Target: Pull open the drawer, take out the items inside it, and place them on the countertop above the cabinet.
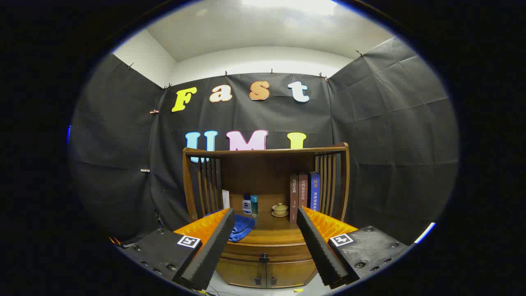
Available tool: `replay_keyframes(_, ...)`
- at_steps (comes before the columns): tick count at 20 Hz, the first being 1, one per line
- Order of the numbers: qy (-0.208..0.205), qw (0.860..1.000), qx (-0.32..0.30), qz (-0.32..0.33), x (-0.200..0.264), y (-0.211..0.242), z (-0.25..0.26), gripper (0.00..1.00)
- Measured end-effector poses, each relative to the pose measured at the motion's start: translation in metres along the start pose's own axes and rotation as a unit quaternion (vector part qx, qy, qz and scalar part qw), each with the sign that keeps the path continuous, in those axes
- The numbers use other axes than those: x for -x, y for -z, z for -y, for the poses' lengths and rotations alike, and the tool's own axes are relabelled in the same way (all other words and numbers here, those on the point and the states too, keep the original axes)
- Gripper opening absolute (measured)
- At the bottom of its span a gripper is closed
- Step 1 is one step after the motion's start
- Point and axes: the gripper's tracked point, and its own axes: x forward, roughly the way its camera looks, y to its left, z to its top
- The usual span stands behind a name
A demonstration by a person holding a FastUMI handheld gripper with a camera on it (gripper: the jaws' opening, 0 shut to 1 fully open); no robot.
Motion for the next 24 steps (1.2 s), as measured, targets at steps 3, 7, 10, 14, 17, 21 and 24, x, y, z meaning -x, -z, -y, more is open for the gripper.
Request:
replay_keyframes(3, -0.005, 1.000, 0.003, 0.001, 0.0002, -0.0012, -0.0039, 0.98)
replay_keyframes(7, -0.005, 1.000, 0.006, 0.000, 0.0012, -0.0013, -0.0046, 0.98)
replay_keyframes(10, -0.006, 1.000, 0.006, 0.002, 0.0039, -0.0024, -0.0073, 0.98)
replay_keyframes(14, -0.005, 1.000, 0.005, 0.002, 0.0051, -0.0034, -0.0072, 0.98)
replay_keyframes(17, -0.005, 1.000, 0.005, 0.000, 0.0048, -0.0021, -0.0071, 0.98)
replay_keyframes(21, -0.002, 1.000, 0.006, -0.002, 0.0036, -0.0005, -0.0045, 0.98)
replay_keyframes(24, -0.002, 1.000, 0.005, -0.002, 0.0019, 0.0010, -0.0045, 0.98)
